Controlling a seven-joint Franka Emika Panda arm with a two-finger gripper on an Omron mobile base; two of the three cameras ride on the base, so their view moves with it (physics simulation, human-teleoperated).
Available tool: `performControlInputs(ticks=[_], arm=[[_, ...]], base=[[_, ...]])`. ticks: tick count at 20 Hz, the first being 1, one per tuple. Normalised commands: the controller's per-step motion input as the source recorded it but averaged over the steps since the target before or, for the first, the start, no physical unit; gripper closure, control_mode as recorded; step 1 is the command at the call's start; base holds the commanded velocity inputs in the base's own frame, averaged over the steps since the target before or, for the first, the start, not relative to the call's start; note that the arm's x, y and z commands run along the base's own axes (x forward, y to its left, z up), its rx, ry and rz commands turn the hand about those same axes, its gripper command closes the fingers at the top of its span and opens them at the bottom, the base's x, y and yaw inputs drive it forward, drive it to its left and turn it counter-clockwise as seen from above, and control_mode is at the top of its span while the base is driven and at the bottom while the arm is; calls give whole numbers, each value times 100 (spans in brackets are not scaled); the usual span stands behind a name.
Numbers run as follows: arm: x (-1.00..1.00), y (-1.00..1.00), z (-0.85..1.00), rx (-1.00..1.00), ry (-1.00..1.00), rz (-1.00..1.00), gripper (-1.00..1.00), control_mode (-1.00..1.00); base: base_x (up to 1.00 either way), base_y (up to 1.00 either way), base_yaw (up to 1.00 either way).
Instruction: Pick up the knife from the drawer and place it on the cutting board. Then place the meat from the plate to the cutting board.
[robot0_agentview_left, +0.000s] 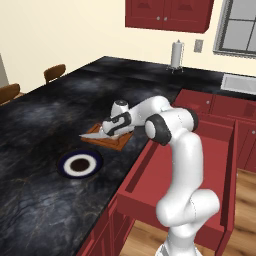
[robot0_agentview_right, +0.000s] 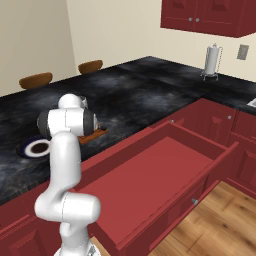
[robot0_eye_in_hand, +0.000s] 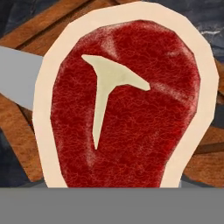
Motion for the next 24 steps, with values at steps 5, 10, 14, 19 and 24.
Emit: performControlInputs(ticks=[5,10,14,19,24], arm=[[17,3,-22,0,2,0,100,-100],[8,19,-21,0,2,0,-100,-100],[-13,-1,0,0,0,0,-100,-100],[-50,-5,4,1,0,0,-100,-100],[-64,-8,49,2,-6,0,-100,-100]], base=[[0,0,0],[0,0,0],[0,0,0],[0,0,0],[0,0,0]])
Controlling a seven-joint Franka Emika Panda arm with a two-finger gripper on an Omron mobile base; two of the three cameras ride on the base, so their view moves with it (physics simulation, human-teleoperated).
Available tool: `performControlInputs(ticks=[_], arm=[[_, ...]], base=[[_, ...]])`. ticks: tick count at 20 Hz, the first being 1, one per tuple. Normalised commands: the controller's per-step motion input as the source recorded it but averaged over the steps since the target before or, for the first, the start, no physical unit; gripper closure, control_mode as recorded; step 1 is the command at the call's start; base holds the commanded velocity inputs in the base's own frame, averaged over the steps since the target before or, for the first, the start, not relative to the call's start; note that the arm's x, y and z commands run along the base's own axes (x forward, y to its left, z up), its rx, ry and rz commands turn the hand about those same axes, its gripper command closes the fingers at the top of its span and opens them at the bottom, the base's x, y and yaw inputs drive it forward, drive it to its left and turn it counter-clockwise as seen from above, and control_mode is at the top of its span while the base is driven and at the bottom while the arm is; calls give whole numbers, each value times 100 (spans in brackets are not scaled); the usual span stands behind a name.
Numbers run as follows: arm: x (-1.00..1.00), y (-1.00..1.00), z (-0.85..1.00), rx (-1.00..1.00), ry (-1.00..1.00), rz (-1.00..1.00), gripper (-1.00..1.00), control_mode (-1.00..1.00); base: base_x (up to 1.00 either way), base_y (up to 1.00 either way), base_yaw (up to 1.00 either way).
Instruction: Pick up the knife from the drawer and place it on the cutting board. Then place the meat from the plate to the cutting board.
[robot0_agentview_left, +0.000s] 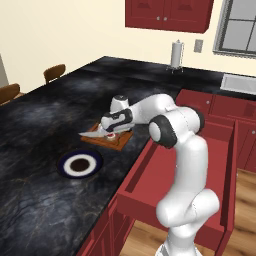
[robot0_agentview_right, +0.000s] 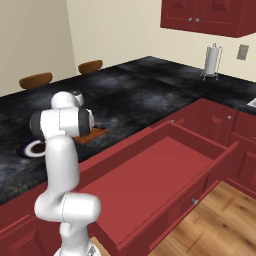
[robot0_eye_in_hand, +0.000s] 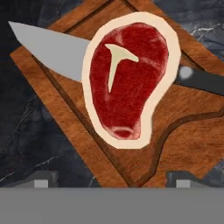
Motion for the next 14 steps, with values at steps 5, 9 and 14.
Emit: performControlInputs(ticks=[5,9,14], arm=[[-84,-18,90,0,-32,0,-100,-100],[-100,-34,98,0,-46,0,-100,-100],[-100,-42,98,3,-55,0,-100,-100]], base=[[0,0,0],[0,0,0],[0,0,0]])
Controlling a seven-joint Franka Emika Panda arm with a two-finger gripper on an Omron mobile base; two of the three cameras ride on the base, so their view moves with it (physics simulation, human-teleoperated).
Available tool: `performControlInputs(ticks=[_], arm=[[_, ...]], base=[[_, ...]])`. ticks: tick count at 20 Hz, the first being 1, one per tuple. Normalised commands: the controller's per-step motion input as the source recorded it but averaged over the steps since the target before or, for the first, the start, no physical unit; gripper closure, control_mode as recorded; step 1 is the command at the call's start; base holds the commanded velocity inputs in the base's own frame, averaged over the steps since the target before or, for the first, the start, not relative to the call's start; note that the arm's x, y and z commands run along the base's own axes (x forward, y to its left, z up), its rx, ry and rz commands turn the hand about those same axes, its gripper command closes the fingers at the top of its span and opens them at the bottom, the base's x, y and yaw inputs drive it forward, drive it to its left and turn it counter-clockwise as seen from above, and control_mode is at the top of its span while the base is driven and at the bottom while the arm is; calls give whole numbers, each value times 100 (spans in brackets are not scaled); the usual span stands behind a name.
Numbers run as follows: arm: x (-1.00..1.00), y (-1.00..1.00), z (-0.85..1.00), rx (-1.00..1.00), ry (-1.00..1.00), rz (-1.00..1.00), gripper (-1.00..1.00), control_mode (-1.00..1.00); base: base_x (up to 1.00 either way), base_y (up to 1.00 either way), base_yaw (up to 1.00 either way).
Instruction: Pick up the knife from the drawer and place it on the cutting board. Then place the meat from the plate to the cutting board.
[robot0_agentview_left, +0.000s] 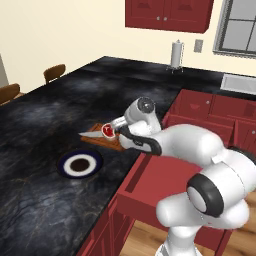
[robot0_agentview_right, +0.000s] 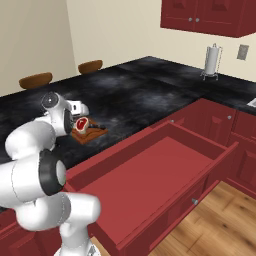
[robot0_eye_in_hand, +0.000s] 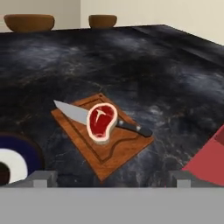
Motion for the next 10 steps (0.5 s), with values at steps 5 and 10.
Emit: performControlInputs(ticks=[5,10], arm=[[-100,-46,100,11,-34,0,-100,-100],[-96,-22,100,20,-4,0,-100,-100]], base=[[0,0,0],[0,0,0]])
